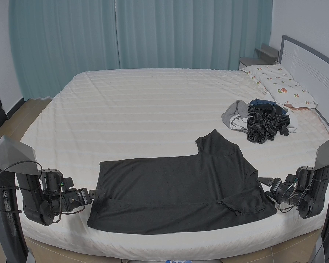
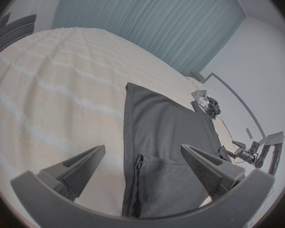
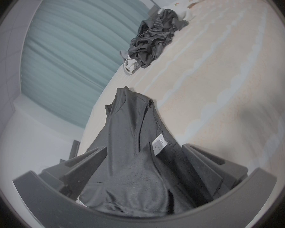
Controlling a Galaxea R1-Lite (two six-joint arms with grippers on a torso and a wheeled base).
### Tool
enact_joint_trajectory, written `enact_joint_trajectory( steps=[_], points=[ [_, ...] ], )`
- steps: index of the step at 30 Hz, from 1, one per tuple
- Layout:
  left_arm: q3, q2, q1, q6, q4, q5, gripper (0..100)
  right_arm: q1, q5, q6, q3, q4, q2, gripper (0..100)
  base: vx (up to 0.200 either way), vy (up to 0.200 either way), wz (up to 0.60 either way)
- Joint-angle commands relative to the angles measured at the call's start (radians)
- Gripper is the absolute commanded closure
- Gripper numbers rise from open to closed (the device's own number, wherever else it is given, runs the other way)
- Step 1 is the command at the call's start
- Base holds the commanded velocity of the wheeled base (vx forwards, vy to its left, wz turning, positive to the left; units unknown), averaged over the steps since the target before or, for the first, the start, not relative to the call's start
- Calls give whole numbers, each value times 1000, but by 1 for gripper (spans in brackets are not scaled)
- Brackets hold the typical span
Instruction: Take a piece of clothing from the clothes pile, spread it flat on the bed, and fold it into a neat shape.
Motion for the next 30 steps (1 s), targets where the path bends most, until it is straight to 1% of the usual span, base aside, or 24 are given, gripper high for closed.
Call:
enact_joint_trajectory(
  steps=[1,3,9,15,27,30],
  points=[
    [12,-21,0,0,0,-2,0,-2,-3,3,14,-9,-33,0,-200,0,0],
    [15,-19,0,2,0,-4,0,-8,-3,5,14,-9,-32,0,-200,0,0],
    [6,-18,-1,-3,1,-4,0,-9,-3,5,14,-9,-30,0,0,0,0],
    [-21,-24,-18,-81,1,9,0,-9,-4,3,14,-9,-25,0,0,0,0],
    [-35,-26,-27,-92,0,12,0,-5,-4,3,18,-9,-24,0,0,-200,0],
    [-46,-26,-26,-93,0,13,0,-3,-4,2,20,-9,-24,0,0,0,0]
  ],
)
